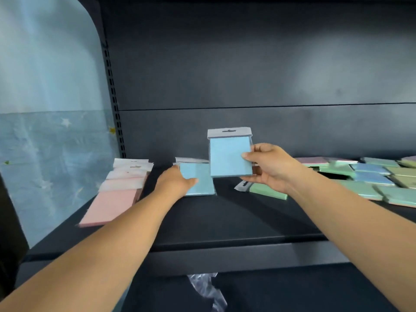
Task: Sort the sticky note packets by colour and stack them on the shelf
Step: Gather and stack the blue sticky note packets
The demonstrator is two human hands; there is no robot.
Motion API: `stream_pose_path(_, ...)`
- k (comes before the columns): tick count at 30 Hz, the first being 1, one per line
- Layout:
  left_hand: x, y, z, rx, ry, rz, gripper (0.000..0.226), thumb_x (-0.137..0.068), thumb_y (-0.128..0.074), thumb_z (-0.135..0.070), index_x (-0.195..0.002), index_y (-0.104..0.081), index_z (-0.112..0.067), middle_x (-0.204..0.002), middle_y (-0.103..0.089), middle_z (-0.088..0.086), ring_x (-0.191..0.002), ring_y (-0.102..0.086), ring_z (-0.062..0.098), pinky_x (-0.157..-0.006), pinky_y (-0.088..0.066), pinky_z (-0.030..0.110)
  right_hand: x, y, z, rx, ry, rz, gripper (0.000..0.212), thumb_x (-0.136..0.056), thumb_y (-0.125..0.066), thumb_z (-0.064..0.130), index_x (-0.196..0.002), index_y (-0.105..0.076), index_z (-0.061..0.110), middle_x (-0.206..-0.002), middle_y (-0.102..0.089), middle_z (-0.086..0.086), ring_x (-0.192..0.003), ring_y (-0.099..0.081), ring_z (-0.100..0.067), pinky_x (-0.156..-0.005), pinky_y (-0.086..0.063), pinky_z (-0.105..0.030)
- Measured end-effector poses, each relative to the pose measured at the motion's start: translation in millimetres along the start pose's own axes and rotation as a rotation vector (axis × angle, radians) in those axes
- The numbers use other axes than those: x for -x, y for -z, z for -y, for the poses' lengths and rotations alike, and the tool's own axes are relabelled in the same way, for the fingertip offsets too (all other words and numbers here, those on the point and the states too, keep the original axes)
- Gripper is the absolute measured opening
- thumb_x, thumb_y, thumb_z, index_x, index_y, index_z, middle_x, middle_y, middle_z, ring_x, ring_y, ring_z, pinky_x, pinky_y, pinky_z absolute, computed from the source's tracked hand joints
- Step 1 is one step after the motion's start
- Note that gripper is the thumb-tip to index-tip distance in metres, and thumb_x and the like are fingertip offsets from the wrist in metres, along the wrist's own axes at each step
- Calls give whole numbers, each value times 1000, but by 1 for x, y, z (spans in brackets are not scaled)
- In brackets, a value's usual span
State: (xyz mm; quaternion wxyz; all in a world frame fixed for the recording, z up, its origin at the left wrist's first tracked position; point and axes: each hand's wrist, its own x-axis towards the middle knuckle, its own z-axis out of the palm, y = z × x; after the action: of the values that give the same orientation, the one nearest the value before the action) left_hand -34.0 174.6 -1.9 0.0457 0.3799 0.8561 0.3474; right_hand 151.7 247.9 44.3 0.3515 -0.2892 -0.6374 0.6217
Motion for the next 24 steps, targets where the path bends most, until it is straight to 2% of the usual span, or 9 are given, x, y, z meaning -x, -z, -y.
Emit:
stream_pose_path(2,-6,0,4,-103,-1,21,58,-85,-59,-42,-132,-47,-10,-135,-50,10,-124,-46,26,-97,-40,31,-4,-3,-7,38,-23,12,16,-94,-48,4,-80,-46,12,-84,-61,-4,-75,-60,-15,-60,-53,-30)
stream_pose_path(6,-8,0,5,-225,-9,41,56,-90,-55,-37,-134,-42,-5,-138,-46,13,-125,-45,27,-97,-37,31,-11,-9,-18,19,-71,41,18,-94,-49,3,-79,-45,12,-84,-61,-4,-74,-60,-17,-61,-54,-32)
stream_pose_path(12,2,3,13,-351,44,92,58,-95,-43,-43,-144,-28,-17,-146,-31,16,-133,-34,31,-103,-32,35,-18,-15,-31,51,-120,64,17,-93,-51,4,-78,-48,12,-80,-62,-6,-70,-61,-16,-49,-56,-26)
stream_pose_path(14,8,6,13,-327,58,73,60,-94,-43,-44,-145,-26,-16,-148,-31,13,-134,-33,29,-103,-32,36,-19,-17,-36,70,-142,86,20,-93,-52,4,-74,-50,11,-76,-63,-6,-65,-61,-16,-47,-55,-25)
stream_pose_path(19,19,26,22,-37,69,-27,61,-95,-42,-43,-144,-29,-8,-149,-34,11,-135,-34,28,-105,-30,33,-25,-24,-42,160,-165,101,20,-89,-59,7,-71,-55,14,-70,-61,-2,-58,-58,-12,-49,-48,-23)
stream_pose_path(22,45,35,30,-50,-54,-45,64,-92,-45,-47,-144,-30,-14,-140,-46,8,-128,-43,24,-103,-32,31,-29,-36,-42,309,-142,120,19,-85,-65,13,-69,-56,17,-66,-57,1,-58,-53,-10,-54,-43,-20)
stream_pose_path(24,65,34,33,-102,-127,4,67,-90,-46,-49,-145,-27,-17,-141,-44,6,-129,-41,20,-103,-31,28,-32,-44,-44,469,-131,135,19,-83,-67,21,-69,-56,15,-68,-55,-2,-62,-51,-13,-58,-40,-20)
